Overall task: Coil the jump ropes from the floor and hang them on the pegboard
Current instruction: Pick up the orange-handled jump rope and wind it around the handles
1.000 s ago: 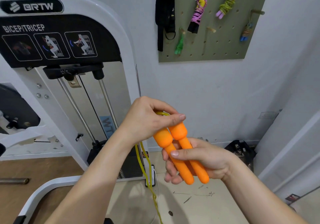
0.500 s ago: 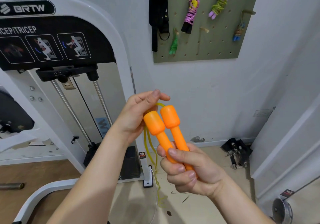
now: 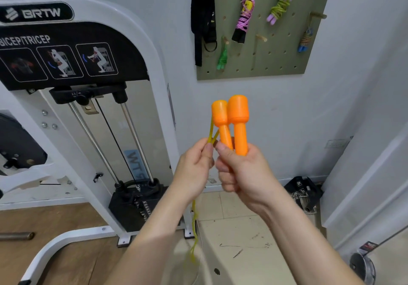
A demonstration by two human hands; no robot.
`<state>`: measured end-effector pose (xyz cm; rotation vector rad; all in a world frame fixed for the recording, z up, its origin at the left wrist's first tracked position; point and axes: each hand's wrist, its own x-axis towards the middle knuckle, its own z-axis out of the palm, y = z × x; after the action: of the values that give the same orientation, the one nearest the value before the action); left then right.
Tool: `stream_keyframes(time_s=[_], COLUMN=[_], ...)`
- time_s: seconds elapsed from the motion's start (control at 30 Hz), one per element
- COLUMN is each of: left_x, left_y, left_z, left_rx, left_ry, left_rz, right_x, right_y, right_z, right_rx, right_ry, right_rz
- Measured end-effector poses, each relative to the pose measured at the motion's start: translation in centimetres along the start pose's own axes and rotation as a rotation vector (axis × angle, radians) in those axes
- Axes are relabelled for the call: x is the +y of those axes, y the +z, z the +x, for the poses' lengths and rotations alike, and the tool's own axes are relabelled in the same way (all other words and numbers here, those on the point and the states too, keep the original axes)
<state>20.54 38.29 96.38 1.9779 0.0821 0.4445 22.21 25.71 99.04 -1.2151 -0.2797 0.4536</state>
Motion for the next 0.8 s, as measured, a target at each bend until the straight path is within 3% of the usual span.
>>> stream_keyframes(time_s=[0.07,0.17,0.37,0.43,0.5,0.57,0.67,0.73,0.8], left_x=[-0.1,1.1,3.1,3.5,3.6,3.0,1.9,1.1,1.3], left_y=[-0.7,-1.1,-1.7,-2.1,-2.5,-3.0,-3.8,-4.0,-3.6], left_z=[-0.4,-0.6,-0.6,-0.5,-0.4,0.1,1.1,1.8,2.6], left_rx=[-0.012,-0.029,-0.07,-0.064,-0.004,0.023,-0.182,-0.282,-0.263], left_ry=[0.148,0.254,0.335,0.373,0.373,0.231,-0.065,-0.129,-0.107], left_rz=[0.224,0.434,0.923,0.998,0.884,0.577,-0.1,-0.388,-0.591], right_x=[0.1,0.0,0.5,0.5,-0.5,-2.3,-4.2,-4.1,-3.0], right_y=[-0.9,-1.7,-2.2,-2.4,-2.6,-3.2,-4.5,-4.8,-4.8], right_z=[0.5,1.2,1.4,1.5,1.7,1.7,1.0,0.7,0.6], right_rx=[0.184,0.316,0.333,0.307,0.267,0.166,-0.141,-0.369,-0.557], right_ry=[-0.153,-0.338,-0.333,-0.339,-0.297,-0.11,0.245,0.376,0.423], right_rz=[-0.379,-0.821,-1.381,-1.439,-1.252,-0.797,-0.109,0.137,0.278])
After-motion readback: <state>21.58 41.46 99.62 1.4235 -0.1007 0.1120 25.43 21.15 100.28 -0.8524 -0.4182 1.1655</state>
